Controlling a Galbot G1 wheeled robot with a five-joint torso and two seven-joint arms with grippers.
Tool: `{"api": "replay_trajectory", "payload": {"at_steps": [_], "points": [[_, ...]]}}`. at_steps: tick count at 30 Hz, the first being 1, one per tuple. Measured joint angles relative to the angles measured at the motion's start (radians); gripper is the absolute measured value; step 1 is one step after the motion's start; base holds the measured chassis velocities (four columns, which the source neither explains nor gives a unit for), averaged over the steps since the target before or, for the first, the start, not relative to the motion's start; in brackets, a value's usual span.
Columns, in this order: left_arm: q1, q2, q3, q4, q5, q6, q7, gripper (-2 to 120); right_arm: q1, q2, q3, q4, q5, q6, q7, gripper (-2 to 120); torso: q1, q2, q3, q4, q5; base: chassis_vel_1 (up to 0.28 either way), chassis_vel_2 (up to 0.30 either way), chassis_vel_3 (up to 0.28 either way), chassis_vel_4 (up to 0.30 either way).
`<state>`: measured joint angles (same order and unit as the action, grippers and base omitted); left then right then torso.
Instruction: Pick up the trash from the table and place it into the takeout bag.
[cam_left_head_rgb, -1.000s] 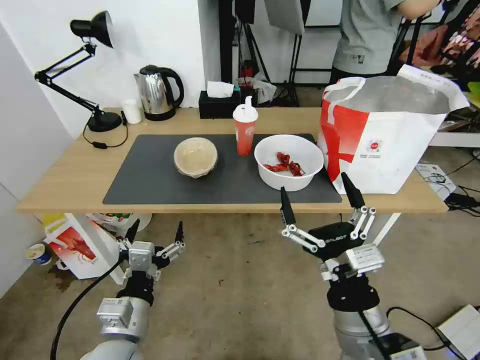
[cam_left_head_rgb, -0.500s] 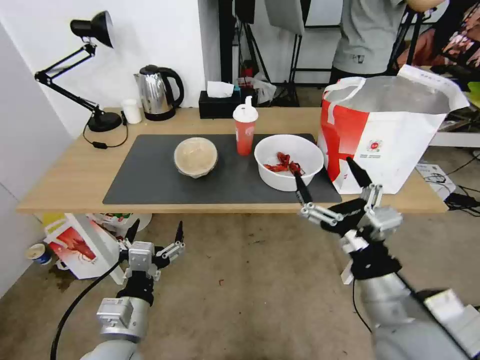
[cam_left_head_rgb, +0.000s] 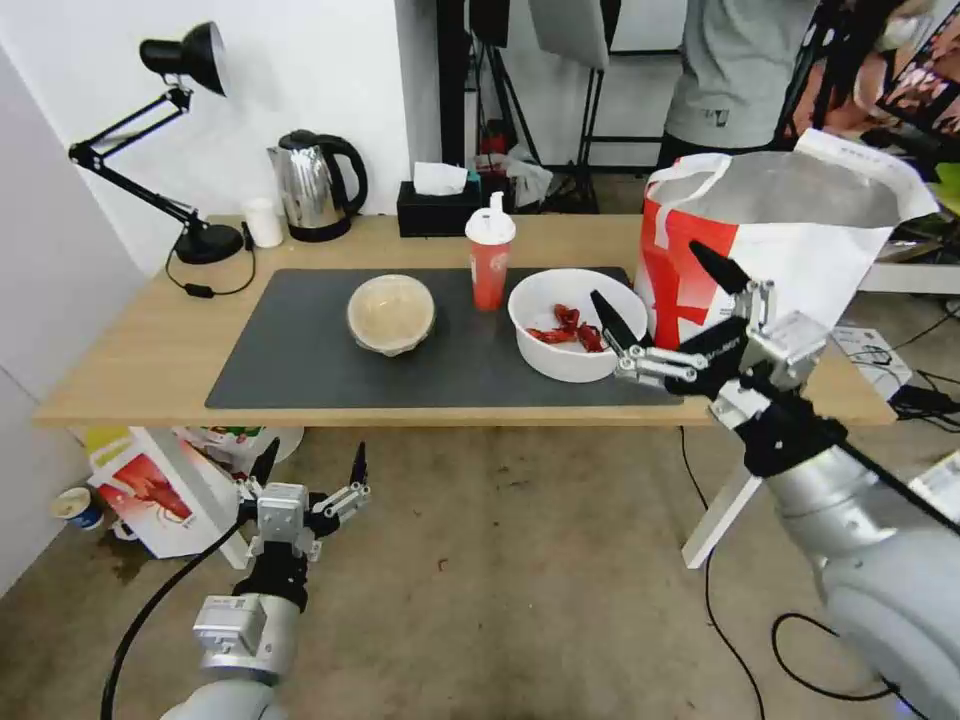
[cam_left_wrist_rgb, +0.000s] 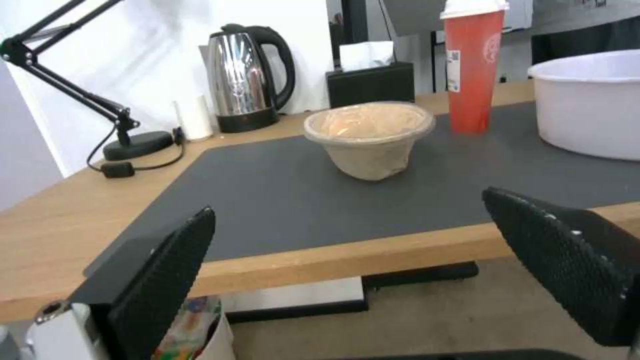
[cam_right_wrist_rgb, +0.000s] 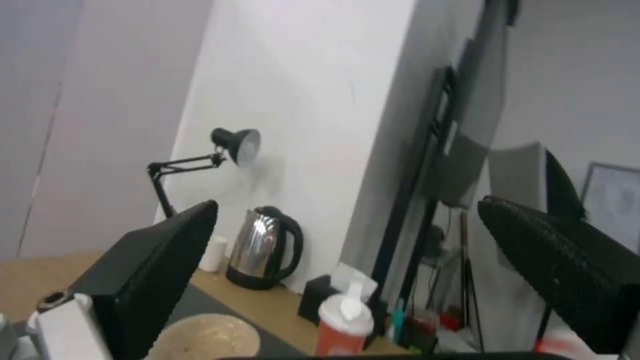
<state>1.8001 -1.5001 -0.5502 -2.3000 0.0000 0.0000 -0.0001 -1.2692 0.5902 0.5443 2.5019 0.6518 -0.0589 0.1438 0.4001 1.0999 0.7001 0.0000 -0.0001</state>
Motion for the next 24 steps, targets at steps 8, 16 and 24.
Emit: {"api": "replay_trajectory", "payload": {"at_steps": [8, 16, 24], "points": [[0.0, 0.0, 0.0, 0.0, 0.0, 0.0, 0.0, 100, 0.14, -0.135, -0.005, 0.0, 0.138, -0.132, 0.009, 100, 0.0, 0.0, 0.0, -0.0002, 0.0001, 0.0, 0.0, 0.0, 0.0], [0.0, 0.0, 0.0, 0.0, 0.0, 0.0, 0.0, 100, 0.176, -0.182, 0.016, 0.0, 0.217, -0.194, 0.045, 100, 0.0, 0.0, 0.0, -0.0001, 0.0002, 0.0, 0.0, 0.0, 0.0], [0.0, 0.0, 0.0, 0.0, 0.0, 0.0, 0.0, 100, 0.172, -0.275, 0.021, 0.0, 0.323, -0.232, 0.165, 100, 0.0, 0.0, 0.0, -0.0001, 0.0002, 0.0, 0.0, 0.0, 0.0]]}}
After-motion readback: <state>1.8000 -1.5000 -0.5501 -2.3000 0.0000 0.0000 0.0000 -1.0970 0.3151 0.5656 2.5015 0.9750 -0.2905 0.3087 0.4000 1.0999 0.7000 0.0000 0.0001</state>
